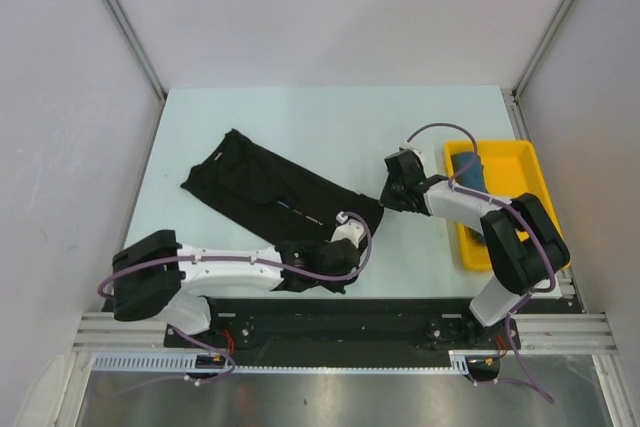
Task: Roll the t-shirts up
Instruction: Roll the T-shirt to the center of the board.
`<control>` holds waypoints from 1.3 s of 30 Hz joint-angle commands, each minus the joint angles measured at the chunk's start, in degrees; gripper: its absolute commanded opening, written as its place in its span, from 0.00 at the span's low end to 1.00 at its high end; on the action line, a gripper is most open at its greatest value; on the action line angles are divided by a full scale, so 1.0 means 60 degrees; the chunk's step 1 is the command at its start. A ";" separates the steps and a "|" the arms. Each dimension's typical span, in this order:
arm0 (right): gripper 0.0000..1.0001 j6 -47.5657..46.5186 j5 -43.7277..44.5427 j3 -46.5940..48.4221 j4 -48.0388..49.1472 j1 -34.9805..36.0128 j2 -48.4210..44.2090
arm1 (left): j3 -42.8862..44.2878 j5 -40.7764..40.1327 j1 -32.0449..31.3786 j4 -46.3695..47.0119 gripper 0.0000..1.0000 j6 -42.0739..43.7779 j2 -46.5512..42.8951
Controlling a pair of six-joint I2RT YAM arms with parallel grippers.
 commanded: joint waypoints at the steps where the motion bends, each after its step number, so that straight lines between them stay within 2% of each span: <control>1: 0.01 -0.0257 0.0667 0.0023 -0.0904 -0.0068 -0.0373 | -0.0582 0.1499 0.0006 0.1113 0.00 -0.0910 -0.0286; 8: 0.04 -0.0022 0.0476 0.0154 -0.0656 0.0019 -0.0344 | -0.2103 0.2730 0.0782 0.2796 0.00 -0.1614 -0.1119; 19: 0.07 0.0285 0.0564 0.1384 -0.0860 0.0488 0.0227 | -0.3057 0.3624 0.1998 0.3369 0.00 -0.1673 -0.2175; 27: 0.11 0.0403 0.0652 0.2263 -0.1037 0.0752 0.1106 | -0.3498 0.4020 0.2833 0.3414 0.00 -0.1732 -0.2410; 30: 0.18 0.0417 0.0623 0.2351 -0.0964 0.0767 0.1268 | -0.3484 0.3758 0.3024 0.3092 0.00 -0.1688 -0.2410; 35: 0.37 0.0359 0.0711 0.2352 -0.0977 0.0825 0.1020 | -0.3425 0.3596 0.3243 0.2784 0.00 -0.1600 -0.2264; 39: 0.43 0.0184 0.0901 0.2366 -0.1095 0.0855 0.0580 | -0.3454 0.3479 0.3346 0.2696 0.00 -0.1731 -0.2220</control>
